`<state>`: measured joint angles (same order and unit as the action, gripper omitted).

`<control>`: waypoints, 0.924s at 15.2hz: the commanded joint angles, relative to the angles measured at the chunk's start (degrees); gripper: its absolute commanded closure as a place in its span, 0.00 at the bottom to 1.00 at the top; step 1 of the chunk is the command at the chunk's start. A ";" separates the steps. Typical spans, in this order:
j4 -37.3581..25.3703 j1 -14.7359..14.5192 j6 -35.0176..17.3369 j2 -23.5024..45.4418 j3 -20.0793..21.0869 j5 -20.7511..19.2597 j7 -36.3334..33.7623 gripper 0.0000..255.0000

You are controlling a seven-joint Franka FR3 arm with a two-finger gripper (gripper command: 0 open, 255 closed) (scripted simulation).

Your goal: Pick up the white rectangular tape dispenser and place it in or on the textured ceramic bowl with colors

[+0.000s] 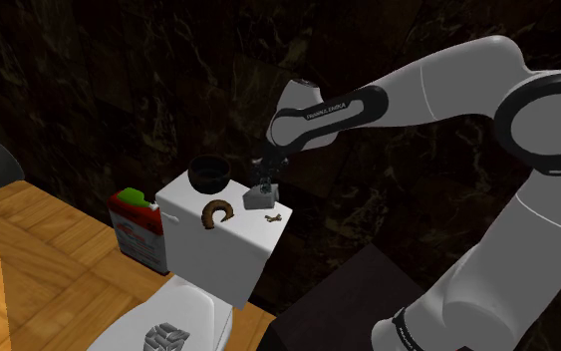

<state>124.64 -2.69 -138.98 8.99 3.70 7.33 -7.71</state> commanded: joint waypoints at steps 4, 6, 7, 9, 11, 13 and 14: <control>-3.88 -0.16 3.62 0.19 0.00 -0.53 -0.85 1.00; -9.67 -0.58 5.61 3.93 0.10 -1.18 -1.91 1.00; -12.69 -0.81 6.68 5.83 0.13 -1.49 -2.42 1.00; -19.00 -1.28 9.01 9.76 0.17 -2.09 -3.39 1.00; -25.79 -1.78 11.62 13.89 0.16 -2.65 -4.30 1.00; -33.19 -2.31 14.56 18.30 0.14 -3.18 -5.14 1.00; -37.20 -2.59 16.18 20.66 0.11 -3.43 -5.54 1.00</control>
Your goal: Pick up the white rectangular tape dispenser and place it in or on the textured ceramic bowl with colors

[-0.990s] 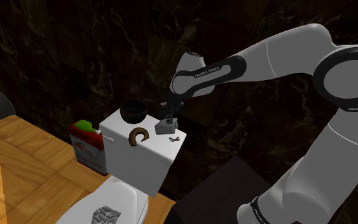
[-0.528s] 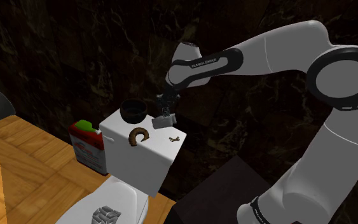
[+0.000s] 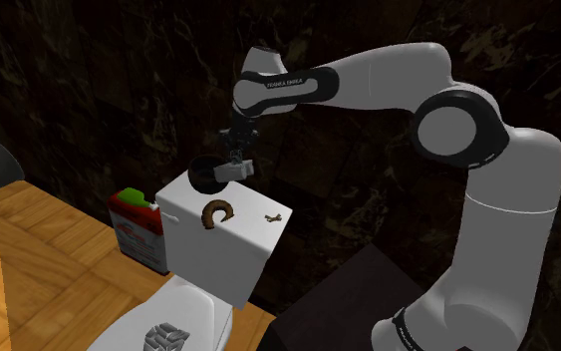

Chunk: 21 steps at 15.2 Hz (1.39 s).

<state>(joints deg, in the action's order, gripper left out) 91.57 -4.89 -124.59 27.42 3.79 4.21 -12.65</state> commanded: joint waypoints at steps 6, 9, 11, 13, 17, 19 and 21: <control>-37.75 -2.36 16.15 21.37 -0.25 -1.68 -2.82 1.00; -54.52 -3.09 23.20 31.05 -0.37 -2.04 -3.35 1.00; -51.47 -3.01 20.99 30.22 -0.37 -2.00 -3.23 1.00; -49.13 -2.96 19.10 29.77 -0.37 -1.96 -3.12 1.00; -45.70 -2.88 15.87 29.57 -0.36 -1.91 -2.92 1.00; -44.40 -2.86 14.45 29.71 -0.36 -1.89 -2.83 1.00; -43.31 -2.84 13.11 29.97 -0.37 -1.87 -2.74 1.00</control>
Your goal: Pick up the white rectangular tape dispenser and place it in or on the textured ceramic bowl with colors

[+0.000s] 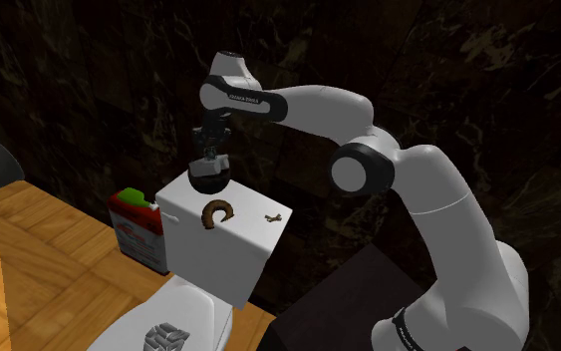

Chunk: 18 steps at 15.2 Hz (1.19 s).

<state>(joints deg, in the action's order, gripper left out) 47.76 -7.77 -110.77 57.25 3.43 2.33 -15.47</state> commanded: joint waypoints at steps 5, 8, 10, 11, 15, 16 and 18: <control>2.53 0.07 -3.77 1.15 -0.01 0.04 0.29 1.00; 2.88 0.07 -4.57 1.61 -0.01 0.05 0.35 1.00; 2.88 0.07 -4.56 1.61 -0.01 0.05 0.35 1.00; 2.88 0.07 -4.56 1.61 -0.02 0.05 0.35 1.00; 3.29 0.06 -4.76 1.39 -0.02 0.06 0.35 0.00; 3.26 0.00 -4.77 1.42 -0.01 0.06 0.28 0.00; 3.20 0.01 -4.74 1.45 -0.01 0.06 0.29 0.00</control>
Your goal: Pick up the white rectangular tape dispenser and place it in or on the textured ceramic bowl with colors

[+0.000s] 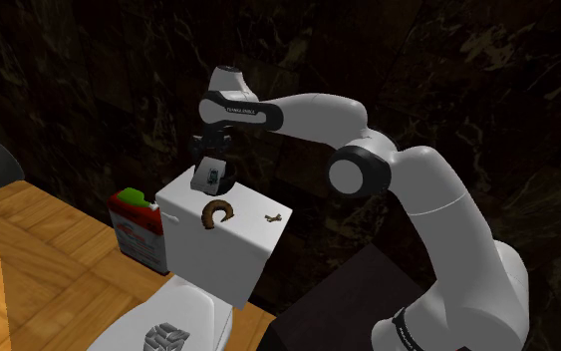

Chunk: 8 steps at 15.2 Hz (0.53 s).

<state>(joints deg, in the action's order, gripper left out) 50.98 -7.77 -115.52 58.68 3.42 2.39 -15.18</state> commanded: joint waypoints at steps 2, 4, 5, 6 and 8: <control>-0.34 0.06 0.18 0.18 -0.01 0.00 0.06 0.00; 0.12 0.28 2.12 -2.22 0.01 0.04 0.08 0.00; 0.07 0.38 3.22 -3.26 0.02 0.05 0.09 0.00; -0.10 0.46 4.15 -4.01 0.02 0.06 0.09 0.00; -0.08 0.46 4.14 -4.02 0.02 0.07 0.09 0.00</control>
<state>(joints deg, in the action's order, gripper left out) 51.13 -7.36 -111.78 54.74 3.45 2.45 -15.12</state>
